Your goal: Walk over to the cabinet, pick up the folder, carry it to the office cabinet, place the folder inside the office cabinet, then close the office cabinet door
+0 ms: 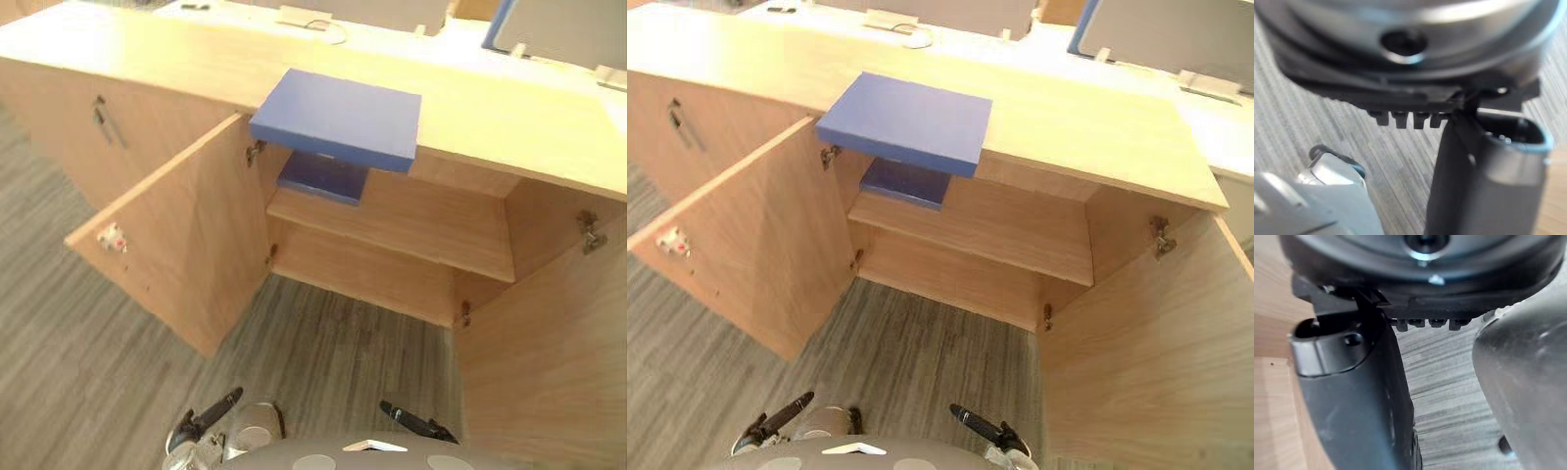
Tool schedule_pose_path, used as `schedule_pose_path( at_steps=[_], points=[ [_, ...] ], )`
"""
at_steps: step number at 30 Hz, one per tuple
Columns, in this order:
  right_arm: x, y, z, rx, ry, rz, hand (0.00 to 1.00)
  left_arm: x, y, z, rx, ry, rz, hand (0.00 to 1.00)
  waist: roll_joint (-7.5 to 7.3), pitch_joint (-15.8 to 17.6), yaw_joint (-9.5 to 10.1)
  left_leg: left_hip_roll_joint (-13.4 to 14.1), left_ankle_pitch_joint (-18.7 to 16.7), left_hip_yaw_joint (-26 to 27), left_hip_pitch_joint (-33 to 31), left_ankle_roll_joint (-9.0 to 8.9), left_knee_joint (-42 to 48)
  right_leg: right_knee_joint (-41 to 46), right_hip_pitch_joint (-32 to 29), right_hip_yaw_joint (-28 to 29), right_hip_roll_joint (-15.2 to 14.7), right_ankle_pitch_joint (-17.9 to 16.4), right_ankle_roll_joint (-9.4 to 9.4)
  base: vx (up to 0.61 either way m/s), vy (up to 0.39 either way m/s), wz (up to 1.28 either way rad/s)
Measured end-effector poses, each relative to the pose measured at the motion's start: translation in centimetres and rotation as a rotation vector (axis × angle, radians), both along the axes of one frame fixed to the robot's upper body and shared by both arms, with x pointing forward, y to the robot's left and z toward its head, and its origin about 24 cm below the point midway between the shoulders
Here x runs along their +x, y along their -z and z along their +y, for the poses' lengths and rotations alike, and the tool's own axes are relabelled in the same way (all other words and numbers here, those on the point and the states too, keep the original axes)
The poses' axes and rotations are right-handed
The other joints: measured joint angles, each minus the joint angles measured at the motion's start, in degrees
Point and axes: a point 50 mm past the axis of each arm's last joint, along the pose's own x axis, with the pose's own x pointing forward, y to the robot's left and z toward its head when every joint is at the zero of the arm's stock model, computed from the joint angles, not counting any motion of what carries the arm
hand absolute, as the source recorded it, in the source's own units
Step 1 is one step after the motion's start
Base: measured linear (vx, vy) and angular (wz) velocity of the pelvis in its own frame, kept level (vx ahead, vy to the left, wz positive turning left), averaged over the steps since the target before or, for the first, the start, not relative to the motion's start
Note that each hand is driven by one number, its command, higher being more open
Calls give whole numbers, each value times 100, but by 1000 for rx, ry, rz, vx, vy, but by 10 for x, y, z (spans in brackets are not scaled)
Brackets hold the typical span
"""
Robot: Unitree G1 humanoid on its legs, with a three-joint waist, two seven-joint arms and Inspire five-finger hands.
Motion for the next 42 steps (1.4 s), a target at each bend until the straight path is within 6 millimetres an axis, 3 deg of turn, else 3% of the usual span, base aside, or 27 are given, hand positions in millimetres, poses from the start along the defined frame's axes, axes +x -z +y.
schedule_pose_path(
  at_steps=[1,2,4,5,7,8,10,11,12,13,15,17,22,24,25,27,28,31,33,36,39,42],
  points=[
    [1,-1,-4,-12,1,-6,100,1,0,-2,0,23,2,100,61,8,-7,-41,2,102,172,32,-144,346,-179,7,-90,113,-132,141,355,-98],
    [3,-3,-10,-39,2,-19,100,0,0,-3,6,69,15,100,150,30,-42,-98,-14,290,486,117,-385,1065,-430,-104,-271,290,-379,75,285,-61],
    [2,-3,-12,-53,-8,-16,100,1,-1,-1,29,141,24,100,164,31,-148,-212,-59,416,880,220,-631,2016,-735,-591,-457,144,-598,29,173,-37],
    [0,-3,-11,-51,-23,-9,100,6,-2,1,45,187,17,100,144,14,-202,-261,-110,399,1072,310,-785,2274,-820,-854,-418,-111,-588,30,53,-8],
    [1,-3,-13,-60,-48,-3,100,20,-6,-3,57,259,-27,100,169,-32,-282,-258,-120,317,1114,290,-905,2212,-961,-1032,-194,-587,-439,34,11,7],
    [-1,-3,-13,-59,-54,3,100,31,-8,-7,57,286,-70,100,170,-27,-335,-242,-118,166,1067,294,-904,1952,-1075,-1078,28,-958,-279,59,-52,25],
    [-9,-2,-11,-57,-75,23,100,49,-15,-14,49,313,-154,100,168,15,-375,-114,-93,-23,1050,230,-872,1157,-1164,-813,570,-1249,-88,61,-101,36],
    [-11,-1,-7,-47,-83,22,100,55,-19,-17,36,305,-199,100,84,12,-379,-113,-97,-98,1024,88,-848,498,-1091,-554,759,-1153,-13,37,-122,37],
    [-10,-1,-2,-38,-96,17,100,62,-24,-16,40,309,-241,100,-84,14,-390,-199,-105,-140,997,-18,-817,-1,-1046,-392,766,-951,105,100,-232,60],
    [-9,-1,0,-36,-110,16,100,77,-34,-33,6,325,-348,100,-68,-13,-403,-84,-97,-379,940,-146,-768,-203,-901,-620,887,-957,141,122,-194,50],
    [-9,-2,-5,-60,-174,24,100,87,-50,-46,-25,334,-472,100,-22,-32,-295,64,-22,-362,962,-232,-901,-481,-836,-650,1064,-866,73,133,-137,10],
    [-6,-4,-7,-88,-286,33,100,99,-80,-58,-59,320,-659,100,89,-140,-185,253,2,-327,966,-343,-1065,-1026,-623,-698,1330,-637,17,221,-112,-15],
    [-2,-4,-3,-111,-394,36,100,120,-138,-77,-69,395,-939,100,14,-249,-114,290,59,-350,1193,-450,-1460,-1623,-242,-807,1462,-459,53,183,-31,7],
    [-2,-5,-1,-120,-423,32,100,130,-165,-80,194,577,-996,100,6,-388,-54,261,78,-355,1273,-453,-1638,-1738,-186,-808,1462,-403,60,205,50,7],
    [-2,-5,-1,-122,-425,31,100,131,-170,-79,287,618,-991,100,13,-407,-54,258,79,-368,1286,-453,-1649,-1770,-156,-809,1464,-374,49,166,62,12],
    [-8,-5,-2,-139,-423,48,100,134,-184,-72,662,672,-936,100,27,-535,-29,260,82,-440,1283,-452,-1676,-1827,-133,-819,1480,-249,29,134,64,15],
    [-8,-5,-2,-145,-427,50,100,134,-188,-69,739,658,-926,100,25,-545,-7,269,87,-451,1287,-446,-1676,-1834,-124,-820,1493,-213,21,126,63,12],
    [-10,-5,-1,-160,-430,60,100,131,-213,-39,1066,496,-883,100,25,-568,18,342,94,-480,1378,-445,-1667,-1827,-30,-808,1563,-45,-36,101,54,8],
    [-12,-4,3,-151,-458,65,100,127,-249,-15,1264,312,-915,100,-41,-630,49,344,95,-478,1378,-446,-1616,-1821,-13,-776,1562,-28,-25,76,32,1],
    [-15,-3,5,-145,-474,73,100,126,-288,-3,1452,167,-1009,100,-86,-665,162,352,95,-479,1434,-446,-1594,-1811,49,-753,1567,-18,-39,68,7,2],
    [-16,-4,1,-150,-478,74,100,115,-322,7,1649,0,-1075,100,11,-742,153,360,95,-474,1482,-446,-1592,-1746,23,-652,1570,-18,-40,50,12,-2],
    [-17,-4,-2,-152,-476,81,100,109,-332,13,1764,-59,-1063,100,82,-790,155,361,95,-447,1481,-446,-1593,-1760,-6,-559,1575,-18,-40,40,2,-10]
  ],
)
